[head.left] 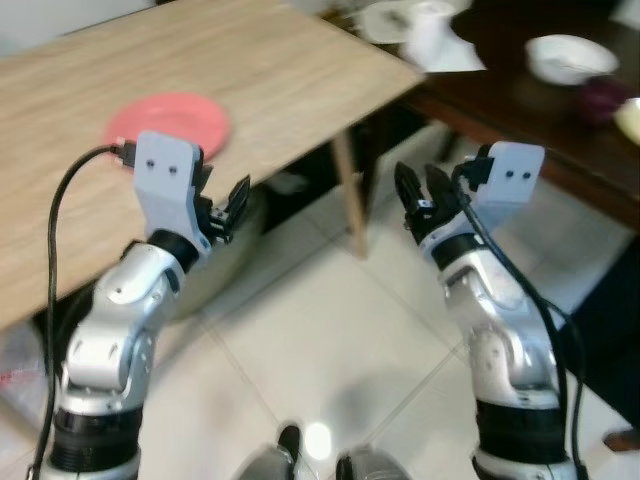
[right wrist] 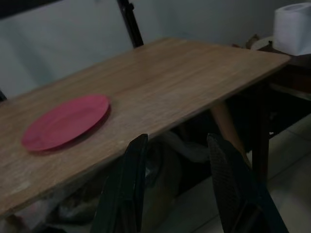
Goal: Setting the table
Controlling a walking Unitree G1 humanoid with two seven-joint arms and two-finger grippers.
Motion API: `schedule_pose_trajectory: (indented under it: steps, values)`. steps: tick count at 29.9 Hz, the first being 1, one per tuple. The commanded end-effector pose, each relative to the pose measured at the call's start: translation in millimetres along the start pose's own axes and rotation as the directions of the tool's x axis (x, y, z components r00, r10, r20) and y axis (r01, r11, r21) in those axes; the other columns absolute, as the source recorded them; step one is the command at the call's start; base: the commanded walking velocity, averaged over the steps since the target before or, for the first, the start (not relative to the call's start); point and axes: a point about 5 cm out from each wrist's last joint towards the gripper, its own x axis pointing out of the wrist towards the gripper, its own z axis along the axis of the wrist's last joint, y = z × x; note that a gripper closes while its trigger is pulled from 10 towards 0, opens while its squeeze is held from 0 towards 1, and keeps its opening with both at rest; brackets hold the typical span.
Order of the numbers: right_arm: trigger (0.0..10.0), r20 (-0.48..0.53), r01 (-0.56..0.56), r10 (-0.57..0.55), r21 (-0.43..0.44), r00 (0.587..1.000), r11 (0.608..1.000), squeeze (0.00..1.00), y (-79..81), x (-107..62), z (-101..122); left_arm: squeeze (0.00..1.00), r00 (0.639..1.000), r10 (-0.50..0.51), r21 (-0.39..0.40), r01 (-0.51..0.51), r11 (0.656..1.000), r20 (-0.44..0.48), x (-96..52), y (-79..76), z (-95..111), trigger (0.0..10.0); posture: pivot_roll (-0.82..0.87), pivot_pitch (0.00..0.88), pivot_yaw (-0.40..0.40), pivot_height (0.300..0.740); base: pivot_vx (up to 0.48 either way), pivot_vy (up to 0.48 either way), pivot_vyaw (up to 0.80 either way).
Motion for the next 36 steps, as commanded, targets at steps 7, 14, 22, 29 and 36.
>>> schedule_pose_trajectory:
  steps: [7, 14, 22, 29, 36]
  values:
    - [10.0, -0.006, 0.015, -0.015, 0.006, 1.0, 1.0, 0.0, -1.8, -1.4, -3.0, 0.0, 0.999, 0.025, 0.02, -0.025, 0.999, -0.031, -0.2, 4.9, -4.3, 10.0, -0.09, 0.098, 0.025, 0.74, 0.0, 0.0, 0.79]
    - [10.0, 0.002, 0.028, -0.028, 0.009, 1.0, 1.0, 0.0, -3.6, -1.3, -2.0, 0.0, 0.999, 0.046, 0.042, -0.045, 0.998, -0.029, 1.1, 7.1, -3.7, 10.0, -0.08, 0.099, 0.025, 0.74, 0.0, 0.0, 0.79]
    - [10.0, 0.034, 0.039, -0.04, 0.036, 0.999, 0.999, 0.0, -3.5, -0.6, 2.6, 0.02, 0.998, 0.056, 0.048, -0.055, 0.997, -0.023, 2.8, 8.5, -3.4, 10.0, -0.08, 0.101, 0.025, 0.74, 0.448, 0.0, 0.0]
    - [10.0, 0.038, 0.042, -0.044, 0.035, 0.998, 0.998, 0.0, -4.1, -1.2, 3.1, 0.02, 0.998, 0.051, 0.046, -0.05, 0.998, -0.023, 3.4, 7.5, -3.6, 10.0, -0.08, 0.101, 0.025, 0.74, 0.469, 0.0, 0.0]
    - [10.0, 0.038, 0.044, -0.046, 0.029, 0.998, 0.999, 0.0, -4.3, -1.5, 3.1, 0.02, 0.999, 0.045, 0.046, -0.044, 0.998, -0.022, 4.0, 6.7, -3.9, 10.0, -0.08, 0.101, 0.025, 0.74, 0.469, 0.0, 0.0]
